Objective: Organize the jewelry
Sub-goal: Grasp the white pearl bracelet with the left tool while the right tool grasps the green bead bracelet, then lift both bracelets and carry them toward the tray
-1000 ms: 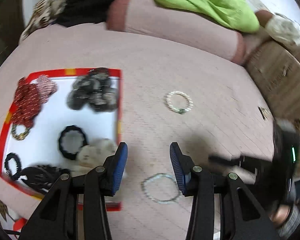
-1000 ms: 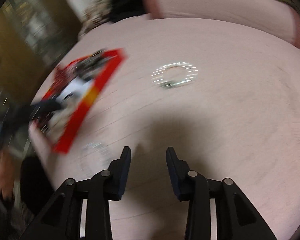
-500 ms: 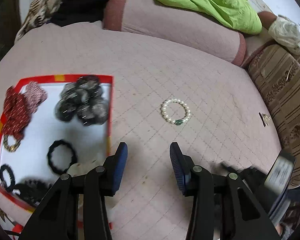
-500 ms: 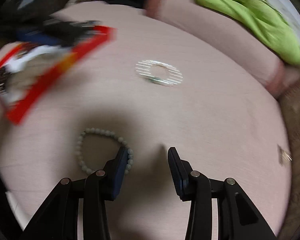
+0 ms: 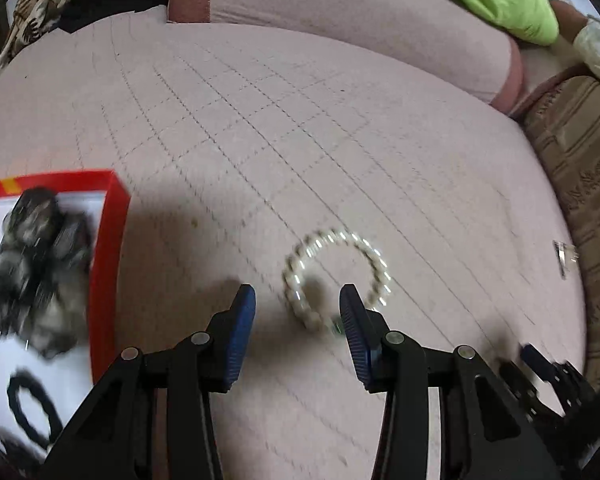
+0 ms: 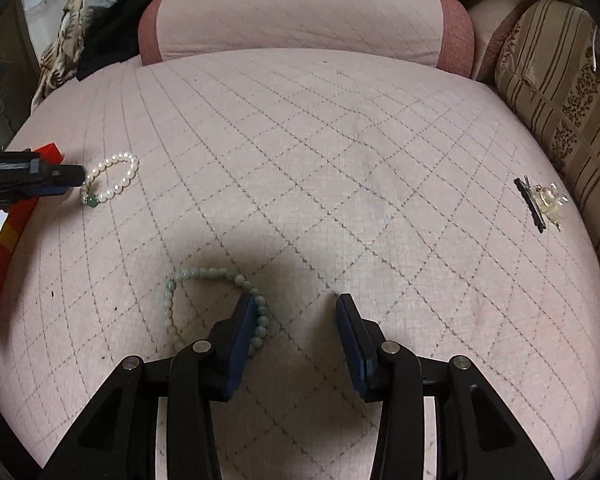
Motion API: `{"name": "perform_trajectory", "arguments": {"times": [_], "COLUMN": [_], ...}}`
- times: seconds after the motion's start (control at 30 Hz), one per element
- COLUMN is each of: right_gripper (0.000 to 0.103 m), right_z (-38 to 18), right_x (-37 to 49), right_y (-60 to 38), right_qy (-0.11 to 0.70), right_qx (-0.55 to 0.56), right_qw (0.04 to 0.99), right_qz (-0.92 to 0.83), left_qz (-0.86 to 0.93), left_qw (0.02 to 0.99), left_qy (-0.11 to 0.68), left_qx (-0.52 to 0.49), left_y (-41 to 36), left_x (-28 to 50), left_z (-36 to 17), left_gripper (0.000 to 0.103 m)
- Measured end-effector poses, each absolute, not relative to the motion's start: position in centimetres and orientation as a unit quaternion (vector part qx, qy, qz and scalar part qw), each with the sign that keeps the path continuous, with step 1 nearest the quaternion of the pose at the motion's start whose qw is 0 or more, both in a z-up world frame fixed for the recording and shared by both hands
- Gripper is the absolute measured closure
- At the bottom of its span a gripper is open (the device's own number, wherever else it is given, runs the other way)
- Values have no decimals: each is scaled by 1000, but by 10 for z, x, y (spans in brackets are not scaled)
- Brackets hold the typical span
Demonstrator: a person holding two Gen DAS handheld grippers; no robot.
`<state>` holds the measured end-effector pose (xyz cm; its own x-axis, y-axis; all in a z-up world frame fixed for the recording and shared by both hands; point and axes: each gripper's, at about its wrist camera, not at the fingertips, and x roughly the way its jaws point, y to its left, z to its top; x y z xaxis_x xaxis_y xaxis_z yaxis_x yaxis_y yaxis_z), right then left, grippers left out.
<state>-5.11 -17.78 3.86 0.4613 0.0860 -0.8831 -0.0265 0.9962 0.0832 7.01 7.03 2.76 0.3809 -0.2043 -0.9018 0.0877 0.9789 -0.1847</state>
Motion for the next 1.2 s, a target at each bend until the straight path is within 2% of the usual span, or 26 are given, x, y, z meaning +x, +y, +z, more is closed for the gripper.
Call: {"name": "perform_trajectory", "arguments": {"times": [0.23,0.3,0.33,0.5,0.53,0.57,0.6,0.67,0.87,1.2], "right_gripper": [57,57,59,76,80,82,87,94,96,96], "right_z": [26,25,25,29,30,32,32,33,39,69], "right_x": [-41,-34,-33,-44,-45,-52,-53,-57,-65,-73], "right_y": [-199,-202,-202,-188,-186,-181,-180,-174,-168,-173], "right_qy": [500,499,499,496,495,494,494,493,492,466], "right_qx": [46,43,43,57,59,62,65,69,101,156], "right_qw": [864,865,865,866,866,866,866,866,862,867], "right_qz": [36,32,30,35,38,40,42,48,67,79], "left_qz": [-81,-86,-89,-77,-77,-77,-75,-77,-84,-104], "left_qw": [844,847,848,854,852,851,850,846,837,852], "left_qy": [531,525,522,514,516,519,521,527,540,513], "left_qx": [4,12,13,38,38,37,36,29,0,-22], "left_y": [55,50,48,42,42,42,43,46,52,52], "left_x": [76,75,74,71,72,72,73,72,59,21], "left_z": [19,17,16,14,15,16,17,19,28,69], "left_gripper": [60,51,46,45,47,56,73,94,94,94]}}
